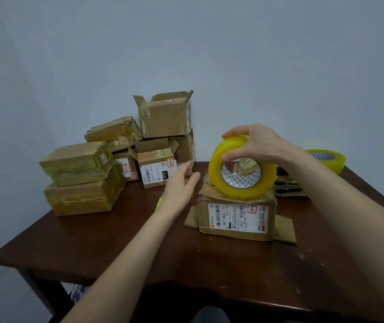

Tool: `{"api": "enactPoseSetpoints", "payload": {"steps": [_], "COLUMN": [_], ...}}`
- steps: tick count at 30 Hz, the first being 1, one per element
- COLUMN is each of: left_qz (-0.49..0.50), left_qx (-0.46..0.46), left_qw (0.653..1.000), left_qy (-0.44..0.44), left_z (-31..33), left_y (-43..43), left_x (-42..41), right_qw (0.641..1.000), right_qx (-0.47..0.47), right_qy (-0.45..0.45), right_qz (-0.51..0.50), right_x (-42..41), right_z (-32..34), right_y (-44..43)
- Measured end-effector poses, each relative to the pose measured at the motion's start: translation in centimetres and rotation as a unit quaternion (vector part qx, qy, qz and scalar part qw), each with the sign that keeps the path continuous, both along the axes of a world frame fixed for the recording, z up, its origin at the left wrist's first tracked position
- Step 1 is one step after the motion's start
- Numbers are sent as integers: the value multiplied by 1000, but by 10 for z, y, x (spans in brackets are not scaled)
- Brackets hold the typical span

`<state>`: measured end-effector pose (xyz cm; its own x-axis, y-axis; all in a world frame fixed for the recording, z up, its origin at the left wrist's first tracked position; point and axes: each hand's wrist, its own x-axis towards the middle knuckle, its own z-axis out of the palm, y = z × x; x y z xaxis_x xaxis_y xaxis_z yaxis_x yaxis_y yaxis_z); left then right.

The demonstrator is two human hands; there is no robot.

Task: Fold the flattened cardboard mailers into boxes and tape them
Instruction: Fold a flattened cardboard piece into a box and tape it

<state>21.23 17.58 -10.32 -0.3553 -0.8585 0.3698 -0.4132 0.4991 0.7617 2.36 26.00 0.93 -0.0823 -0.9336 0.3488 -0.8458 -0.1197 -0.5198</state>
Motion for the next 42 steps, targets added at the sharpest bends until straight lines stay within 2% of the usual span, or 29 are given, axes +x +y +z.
{"api": "enactPoseSetpoints", "payload": {"steps": [1, 3, 7, 10, 14, 16, 20, 22, 26, 31, 32, 34, 36, 39, 42], "left_qz": [-68, -137, -124, -99, -49, -34, -26, -26, -17, -6, 0, 20, 8, -39, -42], "left_qx": [20, 36, 71, 59, -52, -69, -82, -91, -96, -108, -127, -209, -269, -332, -349], "left_qw": [997, 990, 990, 993, 997, 997, 993, 988, 980, 974, 968, 935, 905, 875, 866], "left_qy": [24, -16, -9, -32, -12, -15, -82, -119, -172, -200, -218, -287, -330, -351, -355], "left_z": [2, -11, -20, -13, -17, -19, -18, -18, -14, -15, -16, -13, -7, -8, -10], "left_y": [8, 20, 19, 22, 34, 34, 30, 29, 28, 27, 26, 25, 32, 40, 34], "left_x": [-5, -13, -17, -23, -33, -35, -32, -32, -32, -31, -31, -31, -33, -36, -33], "right_qw": [1000, 1000, 1000, 992, 955, 931, 901, 906, 947, 977, 980, 985, 982, 970, 955], "right_qx": [1, 7, 0, 5, 58, 41, -27, -37, -37, -8, -2, -16, -46, -48, -32], "right_qy": [-2, -4, -18, -123, -289, -363, -430, -420, -315, -210, -192, -169, -182, -236, -295], "right_qz": [-1, -2, -4, -23, -19, 14, 43, 44, 51, 44, 44, 27, -10, -29, -7], "right_x": [-1, -1, -4, -15, -42, -50, -51, -53, -55, -69, -70, -69, -66, -65, -60], "right_z": [0, -1, -4, -12, -39, -56, -62, -55, -37, -10, -9, -12, -20, -33, -46], "right_y": [-1, -1, 0, 4, 21, 29, 30, 27, 27, 38, 39, 38, 36, 35, 36]}}
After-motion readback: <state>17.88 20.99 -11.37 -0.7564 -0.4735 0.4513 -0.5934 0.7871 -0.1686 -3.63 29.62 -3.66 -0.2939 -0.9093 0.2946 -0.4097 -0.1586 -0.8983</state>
